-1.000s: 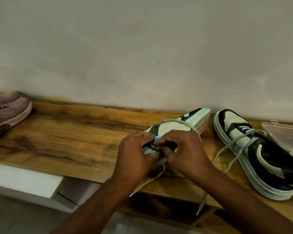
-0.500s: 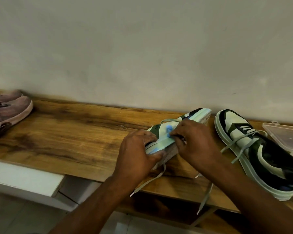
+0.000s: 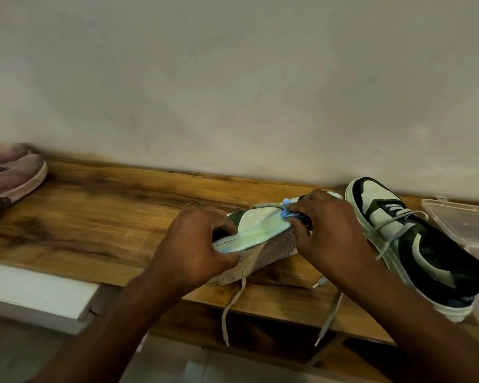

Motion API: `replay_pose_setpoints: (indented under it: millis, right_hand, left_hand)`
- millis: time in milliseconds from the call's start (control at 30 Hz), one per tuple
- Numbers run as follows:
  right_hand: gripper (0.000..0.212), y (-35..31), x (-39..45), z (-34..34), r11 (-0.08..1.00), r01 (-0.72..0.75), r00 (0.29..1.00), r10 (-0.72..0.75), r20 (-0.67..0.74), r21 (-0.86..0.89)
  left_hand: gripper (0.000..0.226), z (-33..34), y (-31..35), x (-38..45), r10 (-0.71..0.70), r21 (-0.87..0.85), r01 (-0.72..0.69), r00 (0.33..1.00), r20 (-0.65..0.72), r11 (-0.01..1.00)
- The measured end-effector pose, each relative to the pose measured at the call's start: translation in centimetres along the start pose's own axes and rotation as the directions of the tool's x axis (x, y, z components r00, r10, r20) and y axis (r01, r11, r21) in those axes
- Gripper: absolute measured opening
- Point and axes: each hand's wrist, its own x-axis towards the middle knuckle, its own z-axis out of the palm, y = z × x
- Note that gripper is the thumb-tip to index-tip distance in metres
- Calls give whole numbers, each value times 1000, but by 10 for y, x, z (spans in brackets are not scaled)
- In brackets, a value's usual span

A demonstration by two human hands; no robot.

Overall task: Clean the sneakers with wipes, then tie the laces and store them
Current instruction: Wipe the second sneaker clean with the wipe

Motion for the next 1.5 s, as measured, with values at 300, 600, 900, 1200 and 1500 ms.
replay_pose_setpoints:
  millis: [300,600,900,1200,1500]
  right_hand:
    - [22,-6,-8,-10,999,-40,998,38,53,23]
    - [49,-30,-49,-2,978,170,974,-147,171,-123]
    - [30,19,-24,-27,983,-177,979,173,-108,-36]
    - [41,-25,-36,-6,996,24,987,-11,160,-82]
    - [13,-6,-12,-15,988,-88,993,97,64,-128]
  left_hand:
    - [58,37,19,10,201,103,-192,976,-78,976]
    - [55,44,19,4,168,-2,-168,984,-63,986]
    - [56,48,24,0,172,-60,-178,981,-92,982]
    - [55,46,24,0,142,-57,-147,987,-73,988]
    - [56,50,27,-3,148,-64,-152,986,-76,986]
